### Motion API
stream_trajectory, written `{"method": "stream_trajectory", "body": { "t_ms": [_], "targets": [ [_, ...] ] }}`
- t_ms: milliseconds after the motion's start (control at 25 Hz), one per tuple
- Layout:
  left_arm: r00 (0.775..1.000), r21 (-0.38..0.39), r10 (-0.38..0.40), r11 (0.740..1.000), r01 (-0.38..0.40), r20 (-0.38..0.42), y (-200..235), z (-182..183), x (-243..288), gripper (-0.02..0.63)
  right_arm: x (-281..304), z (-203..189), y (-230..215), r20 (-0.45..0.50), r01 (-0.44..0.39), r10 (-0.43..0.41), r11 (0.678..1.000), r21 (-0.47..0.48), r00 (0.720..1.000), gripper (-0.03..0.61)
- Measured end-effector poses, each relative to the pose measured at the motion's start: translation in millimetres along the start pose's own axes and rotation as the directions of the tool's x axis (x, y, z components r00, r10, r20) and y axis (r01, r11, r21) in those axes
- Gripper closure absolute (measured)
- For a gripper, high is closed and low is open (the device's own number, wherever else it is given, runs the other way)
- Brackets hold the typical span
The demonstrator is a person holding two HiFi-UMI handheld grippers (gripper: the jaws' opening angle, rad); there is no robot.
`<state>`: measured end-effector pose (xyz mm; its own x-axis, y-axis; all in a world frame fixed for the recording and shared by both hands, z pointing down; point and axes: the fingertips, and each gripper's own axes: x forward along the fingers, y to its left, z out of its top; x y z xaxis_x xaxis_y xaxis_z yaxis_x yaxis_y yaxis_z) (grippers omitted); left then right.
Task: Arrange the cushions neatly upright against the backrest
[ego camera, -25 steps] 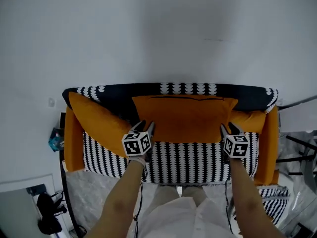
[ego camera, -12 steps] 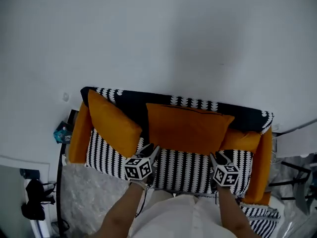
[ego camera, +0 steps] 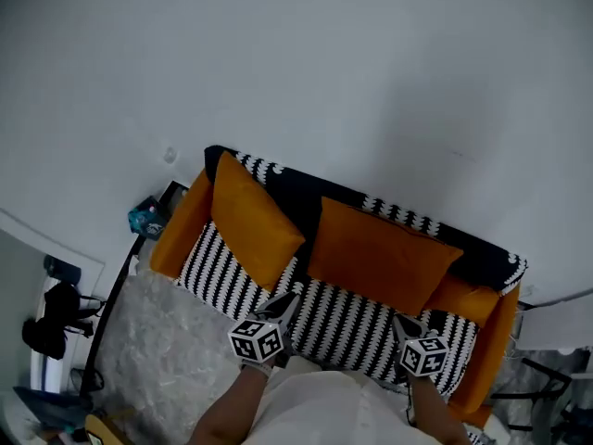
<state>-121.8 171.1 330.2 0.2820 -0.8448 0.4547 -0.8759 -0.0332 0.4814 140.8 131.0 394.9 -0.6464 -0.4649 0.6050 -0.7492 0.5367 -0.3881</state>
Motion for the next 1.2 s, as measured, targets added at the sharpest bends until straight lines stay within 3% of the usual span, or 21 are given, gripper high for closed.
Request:
{"method": "stream_trajectory", "body": {
  "t_ms": [360, 800, 1000, 1200],
  "targets": [
    [0.988, -0.146, 0.119, 0.984, -0.104, 0.102, 108, 4, -102, 0.551, 70, 27, 120, -0.020, -0.139, 0.138, 0.988, -0.063, 0.990, 0.558],
    [0.945, -0.205, 0.278, 0.948, -0.242, 0.170, 282, 4, -275, 0.552, 168, 24, 307, 0.017, -0.214, 0.214, 0.977, 0.009, 0.977, 0.558],
    [0.929, -0.221, 0.314, 0.937, -0.270, 0.197, 330, 9, -330, 0.551, 193, 20, 360, 0.029, -0.225, 0.224, 0.973, 0.050, 0.974, 0.558],
    [0.928, -0.240, 0.301, 0.939, -0.248, 0.219, 354, 21, -338, 0.552, 205, 24, 373, -0.005, -0.217, 0.217, 0.976, 0.017, 0.976, 0.558]
  ]
}}
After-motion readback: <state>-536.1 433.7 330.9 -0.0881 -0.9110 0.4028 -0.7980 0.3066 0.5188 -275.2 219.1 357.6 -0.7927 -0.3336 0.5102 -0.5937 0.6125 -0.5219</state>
